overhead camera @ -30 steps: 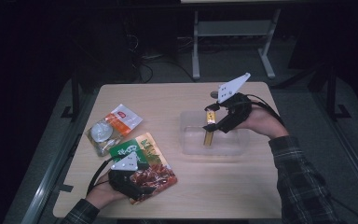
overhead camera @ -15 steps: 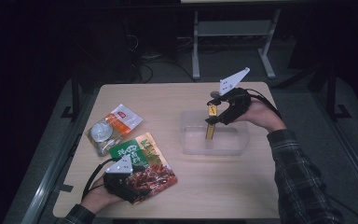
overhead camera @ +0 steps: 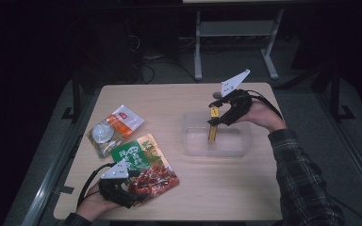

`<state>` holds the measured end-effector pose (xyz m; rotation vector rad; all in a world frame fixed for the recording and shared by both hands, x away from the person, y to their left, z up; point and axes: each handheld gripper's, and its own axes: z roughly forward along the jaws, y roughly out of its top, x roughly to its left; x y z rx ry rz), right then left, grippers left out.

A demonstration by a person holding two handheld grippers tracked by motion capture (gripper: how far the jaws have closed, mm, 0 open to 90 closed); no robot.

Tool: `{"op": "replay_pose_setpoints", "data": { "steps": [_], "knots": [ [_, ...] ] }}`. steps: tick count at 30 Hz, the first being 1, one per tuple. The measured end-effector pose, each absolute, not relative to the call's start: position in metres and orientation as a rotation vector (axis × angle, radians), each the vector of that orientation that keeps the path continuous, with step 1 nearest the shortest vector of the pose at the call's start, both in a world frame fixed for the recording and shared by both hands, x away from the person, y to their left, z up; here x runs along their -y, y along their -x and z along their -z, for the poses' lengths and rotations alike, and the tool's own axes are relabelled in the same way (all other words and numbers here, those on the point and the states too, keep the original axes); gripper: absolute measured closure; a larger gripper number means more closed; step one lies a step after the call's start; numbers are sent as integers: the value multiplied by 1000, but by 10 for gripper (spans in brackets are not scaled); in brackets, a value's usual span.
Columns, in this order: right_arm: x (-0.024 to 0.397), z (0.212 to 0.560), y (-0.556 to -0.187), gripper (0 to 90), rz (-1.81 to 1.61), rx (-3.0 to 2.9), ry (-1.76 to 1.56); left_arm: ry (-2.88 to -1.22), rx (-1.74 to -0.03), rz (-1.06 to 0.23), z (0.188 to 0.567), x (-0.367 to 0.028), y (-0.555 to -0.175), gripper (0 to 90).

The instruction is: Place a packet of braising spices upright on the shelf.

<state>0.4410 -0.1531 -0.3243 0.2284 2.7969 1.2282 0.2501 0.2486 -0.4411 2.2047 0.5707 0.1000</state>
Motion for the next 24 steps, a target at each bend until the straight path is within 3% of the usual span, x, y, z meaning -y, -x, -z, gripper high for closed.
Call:
{"op": "replay_pose_setpoints", "data": {
  "steps": [24],
  "knots": [
    [135,351,-446,297,-1006,-2870,-197,-2215,-547,-94,441,-247,-251,139]
  ]
}}
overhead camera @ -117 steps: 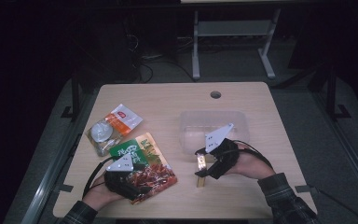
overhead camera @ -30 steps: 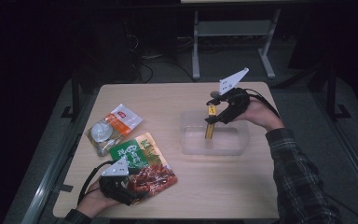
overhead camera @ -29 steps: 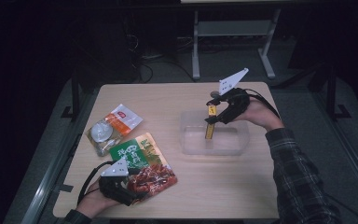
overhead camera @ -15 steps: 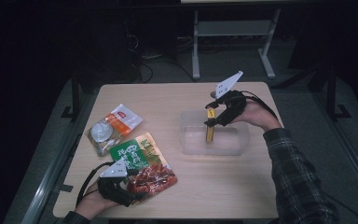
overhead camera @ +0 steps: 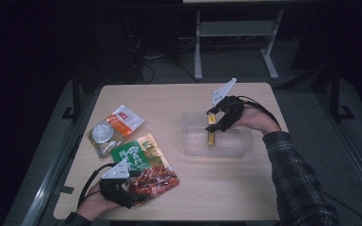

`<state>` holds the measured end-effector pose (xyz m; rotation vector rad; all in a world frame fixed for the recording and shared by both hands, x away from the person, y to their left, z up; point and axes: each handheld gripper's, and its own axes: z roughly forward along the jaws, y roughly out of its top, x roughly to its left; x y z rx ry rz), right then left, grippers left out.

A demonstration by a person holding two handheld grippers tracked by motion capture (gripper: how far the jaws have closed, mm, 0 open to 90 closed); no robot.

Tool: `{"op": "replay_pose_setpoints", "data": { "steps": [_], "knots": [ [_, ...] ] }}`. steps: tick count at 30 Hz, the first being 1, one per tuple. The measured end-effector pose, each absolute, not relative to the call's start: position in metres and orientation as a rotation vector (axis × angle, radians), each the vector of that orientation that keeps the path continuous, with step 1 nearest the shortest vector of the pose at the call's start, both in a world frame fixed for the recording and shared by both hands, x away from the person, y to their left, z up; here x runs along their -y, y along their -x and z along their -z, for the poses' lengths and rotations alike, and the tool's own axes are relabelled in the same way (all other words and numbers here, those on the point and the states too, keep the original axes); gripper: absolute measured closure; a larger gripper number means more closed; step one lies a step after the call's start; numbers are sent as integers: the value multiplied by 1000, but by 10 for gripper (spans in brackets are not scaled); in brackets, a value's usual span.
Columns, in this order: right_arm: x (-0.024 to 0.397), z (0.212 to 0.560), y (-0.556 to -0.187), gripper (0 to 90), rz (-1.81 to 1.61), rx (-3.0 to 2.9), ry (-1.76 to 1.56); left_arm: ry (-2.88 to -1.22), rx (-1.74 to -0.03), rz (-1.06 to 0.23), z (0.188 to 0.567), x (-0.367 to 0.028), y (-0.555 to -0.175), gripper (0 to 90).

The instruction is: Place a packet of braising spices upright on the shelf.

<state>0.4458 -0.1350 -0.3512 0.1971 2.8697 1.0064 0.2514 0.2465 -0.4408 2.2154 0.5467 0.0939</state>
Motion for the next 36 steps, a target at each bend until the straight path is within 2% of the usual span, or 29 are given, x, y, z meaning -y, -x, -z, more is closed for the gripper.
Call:
{"op": "replay_pose_setpoints", "data": {
  "steps": [6,9,17,25,36],
  "knots": [
    [134,356,-447,291,-976,-2874,-202,-2223,-538,-91,441,-246,-252,139],
    [136,356,-447,259,-1007,-2860,-239,-2225,-533,-88,441,-246,-252,139],
    [149,338,-440,204,-1079,-2789,-308,-2224,-529,-85,441,-244,-254,139],
    [164,323,-414,182,-1162,-2683,-450,-2224,-525,-69,441,-239,-260,139],
    [176,331,-370,165,-1220,-2588,-538,-2241,-523,-64,442,-232,-273,140]
  ]
}}
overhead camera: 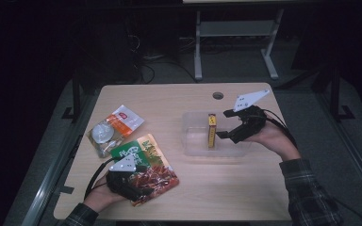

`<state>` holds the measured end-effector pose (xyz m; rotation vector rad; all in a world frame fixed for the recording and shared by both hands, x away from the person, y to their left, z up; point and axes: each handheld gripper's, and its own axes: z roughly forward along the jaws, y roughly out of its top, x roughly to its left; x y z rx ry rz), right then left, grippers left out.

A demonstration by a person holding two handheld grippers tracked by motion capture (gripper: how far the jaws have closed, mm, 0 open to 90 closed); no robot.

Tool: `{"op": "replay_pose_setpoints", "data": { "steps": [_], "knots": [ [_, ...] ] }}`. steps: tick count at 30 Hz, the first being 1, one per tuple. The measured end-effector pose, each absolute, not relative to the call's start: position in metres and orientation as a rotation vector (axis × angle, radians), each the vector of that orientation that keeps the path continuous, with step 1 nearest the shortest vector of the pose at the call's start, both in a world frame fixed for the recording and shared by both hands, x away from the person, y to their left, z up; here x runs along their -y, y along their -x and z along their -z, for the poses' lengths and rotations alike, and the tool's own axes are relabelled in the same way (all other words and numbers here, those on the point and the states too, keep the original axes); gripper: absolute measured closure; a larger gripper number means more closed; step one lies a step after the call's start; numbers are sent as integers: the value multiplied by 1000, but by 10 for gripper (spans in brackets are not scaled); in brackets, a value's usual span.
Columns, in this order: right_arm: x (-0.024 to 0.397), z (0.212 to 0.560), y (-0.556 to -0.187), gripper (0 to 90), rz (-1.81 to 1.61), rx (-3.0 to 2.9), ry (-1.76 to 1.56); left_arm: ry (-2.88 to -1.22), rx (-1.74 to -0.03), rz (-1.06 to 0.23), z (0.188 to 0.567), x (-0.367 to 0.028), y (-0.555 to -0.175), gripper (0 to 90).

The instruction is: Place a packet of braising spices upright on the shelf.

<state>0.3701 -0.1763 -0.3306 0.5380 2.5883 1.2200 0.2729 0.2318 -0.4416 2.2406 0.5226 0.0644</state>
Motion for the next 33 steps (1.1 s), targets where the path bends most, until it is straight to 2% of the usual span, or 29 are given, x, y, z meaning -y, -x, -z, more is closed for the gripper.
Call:
{"op": "replay_pose_setpoints", "data": {
  "steps": [13,23,26,28,30,33],
  "knots": [
    [180,371,-324,166,-1271,-2544,-651,-2236,-534,-90,441,-227,-277,161],
    [185,413,-298,168,-1278,-2560,-748,-2227,-596,-131,439,-232,-276,266],
    [184,424,-293,170,-1252,-2568,-760,-2222,-621,-134,437,-235,-277,343],
    [183,429,-290,170,-1240,-2579,-776,-2222,-631,-152,435,-238,-277,431],
    [181,434,-287,170,-1232,-2600,-786,-2216,-642,-157,434,-239,-277,551],
    [180,440,-281,170,-1225,-2626,-781,-2205,-697,-201,427,-249,-279,782]
  ]
}}
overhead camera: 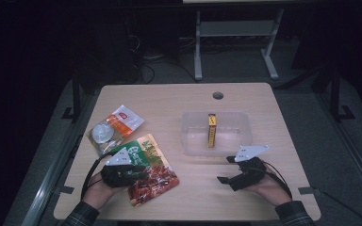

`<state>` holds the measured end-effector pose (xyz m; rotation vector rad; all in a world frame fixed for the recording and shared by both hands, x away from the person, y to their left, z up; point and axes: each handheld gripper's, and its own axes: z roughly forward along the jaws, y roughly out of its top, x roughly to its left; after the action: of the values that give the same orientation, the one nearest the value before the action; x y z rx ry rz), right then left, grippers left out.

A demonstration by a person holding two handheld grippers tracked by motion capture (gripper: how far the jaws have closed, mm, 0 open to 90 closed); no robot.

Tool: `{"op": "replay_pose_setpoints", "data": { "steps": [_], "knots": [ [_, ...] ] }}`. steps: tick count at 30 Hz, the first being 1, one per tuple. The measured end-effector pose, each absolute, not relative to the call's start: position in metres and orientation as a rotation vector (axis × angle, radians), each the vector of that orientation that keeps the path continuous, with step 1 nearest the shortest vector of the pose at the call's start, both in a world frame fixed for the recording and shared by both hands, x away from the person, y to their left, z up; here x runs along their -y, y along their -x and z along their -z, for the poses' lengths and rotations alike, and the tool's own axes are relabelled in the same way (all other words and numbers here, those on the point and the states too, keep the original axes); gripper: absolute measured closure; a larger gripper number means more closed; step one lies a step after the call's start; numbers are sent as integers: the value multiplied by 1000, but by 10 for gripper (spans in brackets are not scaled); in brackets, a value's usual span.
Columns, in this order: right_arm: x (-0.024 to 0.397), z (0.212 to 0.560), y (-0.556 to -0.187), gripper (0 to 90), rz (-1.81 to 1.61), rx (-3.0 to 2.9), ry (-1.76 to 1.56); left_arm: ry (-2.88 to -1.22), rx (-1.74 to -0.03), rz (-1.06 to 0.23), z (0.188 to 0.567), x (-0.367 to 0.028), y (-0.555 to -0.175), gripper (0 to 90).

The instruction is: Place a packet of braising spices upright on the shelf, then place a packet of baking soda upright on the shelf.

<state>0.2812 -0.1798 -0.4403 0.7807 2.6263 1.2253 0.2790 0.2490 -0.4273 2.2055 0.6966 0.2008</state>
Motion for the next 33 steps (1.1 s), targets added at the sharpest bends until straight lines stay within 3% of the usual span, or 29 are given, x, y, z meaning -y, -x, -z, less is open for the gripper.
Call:
{"op": "replay_pose_setpoints", "data": {
  "steps": [2,8,19,33],
  "knots": [
    [180,442,-277,170,-1219,-2641,-777,-2198,-730,-220,424,-254,-281,898],
    [184,443,-268,170,-1226,-2640,-784,-2191,-791,-273,425,-267,-289,899],
    [182,443,-268,170,-1234,-2646,-778,-2189,-929,-411,430,-282,-343,900],
    [180,443,-269,180,-1228,-2641,-735,-2200,-1025,-427,452,-278,-381,900]
  ]
}}
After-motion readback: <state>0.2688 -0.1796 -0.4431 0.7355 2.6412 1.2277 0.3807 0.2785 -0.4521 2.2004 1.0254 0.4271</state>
